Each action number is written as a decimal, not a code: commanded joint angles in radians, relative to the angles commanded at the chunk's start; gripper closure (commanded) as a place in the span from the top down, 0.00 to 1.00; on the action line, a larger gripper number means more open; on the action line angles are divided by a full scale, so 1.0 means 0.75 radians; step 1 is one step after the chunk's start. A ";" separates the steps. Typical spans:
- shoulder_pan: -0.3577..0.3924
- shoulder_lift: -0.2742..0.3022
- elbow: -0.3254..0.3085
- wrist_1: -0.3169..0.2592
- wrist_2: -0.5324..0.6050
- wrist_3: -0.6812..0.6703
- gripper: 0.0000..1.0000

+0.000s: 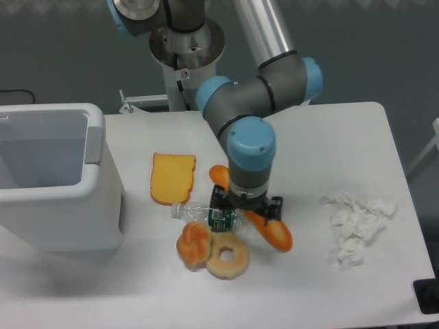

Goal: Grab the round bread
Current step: 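Lower the open gripper over the round bun beside the bagel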

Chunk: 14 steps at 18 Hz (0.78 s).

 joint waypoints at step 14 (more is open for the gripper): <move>-0.106 -0.090 0.008 0.022 -0.047 -0.098 0.88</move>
